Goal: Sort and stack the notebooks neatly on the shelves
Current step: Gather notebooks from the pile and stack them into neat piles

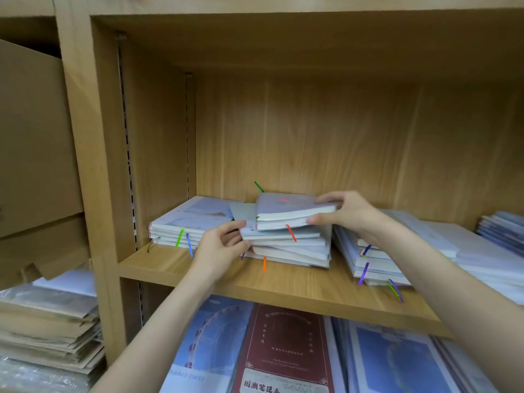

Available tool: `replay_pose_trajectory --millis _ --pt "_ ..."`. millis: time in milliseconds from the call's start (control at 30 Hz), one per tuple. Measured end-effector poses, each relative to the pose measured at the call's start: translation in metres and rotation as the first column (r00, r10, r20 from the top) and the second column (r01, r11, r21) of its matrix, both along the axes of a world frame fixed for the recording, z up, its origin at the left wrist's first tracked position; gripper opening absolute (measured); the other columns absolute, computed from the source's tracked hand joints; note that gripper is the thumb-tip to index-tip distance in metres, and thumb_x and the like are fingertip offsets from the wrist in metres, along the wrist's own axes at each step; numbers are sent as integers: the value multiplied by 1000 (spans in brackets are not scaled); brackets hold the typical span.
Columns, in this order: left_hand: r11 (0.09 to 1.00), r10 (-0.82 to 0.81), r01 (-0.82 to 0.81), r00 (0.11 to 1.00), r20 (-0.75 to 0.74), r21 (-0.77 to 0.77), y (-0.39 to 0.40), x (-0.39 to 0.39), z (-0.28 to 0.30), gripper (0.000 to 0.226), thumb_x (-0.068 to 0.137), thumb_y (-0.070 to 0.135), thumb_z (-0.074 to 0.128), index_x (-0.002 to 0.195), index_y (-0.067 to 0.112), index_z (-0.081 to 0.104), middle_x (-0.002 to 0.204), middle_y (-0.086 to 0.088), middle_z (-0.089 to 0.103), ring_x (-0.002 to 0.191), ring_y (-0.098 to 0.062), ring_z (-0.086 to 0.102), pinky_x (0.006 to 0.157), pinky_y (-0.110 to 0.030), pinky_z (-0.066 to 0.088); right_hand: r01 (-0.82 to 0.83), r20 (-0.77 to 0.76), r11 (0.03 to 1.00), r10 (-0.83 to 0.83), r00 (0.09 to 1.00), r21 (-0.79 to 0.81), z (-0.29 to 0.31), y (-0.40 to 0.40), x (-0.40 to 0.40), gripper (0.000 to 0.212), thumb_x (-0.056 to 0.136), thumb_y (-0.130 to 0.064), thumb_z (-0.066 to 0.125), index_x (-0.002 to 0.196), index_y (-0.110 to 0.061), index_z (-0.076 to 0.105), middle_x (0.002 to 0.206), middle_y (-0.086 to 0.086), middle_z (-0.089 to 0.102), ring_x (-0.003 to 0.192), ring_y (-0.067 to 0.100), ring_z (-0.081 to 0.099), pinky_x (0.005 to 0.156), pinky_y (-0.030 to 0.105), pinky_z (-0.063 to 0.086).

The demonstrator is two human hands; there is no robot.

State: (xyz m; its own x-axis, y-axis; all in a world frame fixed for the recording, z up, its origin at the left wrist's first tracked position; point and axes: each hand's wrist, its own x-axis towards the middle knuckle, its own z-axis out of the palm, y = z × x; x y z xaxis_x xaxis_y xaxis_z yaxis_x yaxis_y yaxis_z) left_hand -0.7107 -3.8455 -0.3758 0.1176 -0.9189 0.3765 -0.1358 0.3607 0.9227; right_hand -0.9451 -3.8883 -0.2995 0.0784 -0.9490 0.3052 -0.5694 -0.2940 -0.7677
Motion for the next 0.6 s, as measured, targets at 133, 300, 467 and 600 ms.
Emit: replay_pose_trajectory --millis 133,300,467,600 --pt "1000 -27 27 999 35 -11 1 0 4 37 83 -11 58 109 16 58 94 11 61 91 3 57 67 1 43 -258 502 922 83 861 290 13 5 8 59 76 -9 73 128 2 46 124 18 56 105 22 61 89 33 52" --pt "999 34 -29 984 173 -31 -2 2 3 43 83 -4 61 120 17 58 120 -2 59 114 -13 55 91 -14 40 -105 548 941 -94 831 322 14 -6 34 55 82 -1 67 129 3 40 115 20 58 79 22 62 64 39 56" --pt "983 183 -168 918 353 -71 -1 -3 4 38 84 4 63 116 25 62 128 -4 55 118 -20 53 98 -28 40 -84 682 958 -131 720 273 14 2 22 45 88 12 47 128 -8 41 118 20 47 100 33 54 70 51 50" --pt "915 400 -290 749 528 -281 5 -30 8 41 86 7 57 125 20 57 142 -4 38 130 -24 32 106 -35 28 18 735 980 -163 658 201 26 21 -19 47 87 12 49 130 -5 43 109 17 51 80 24 55 48 46 53"
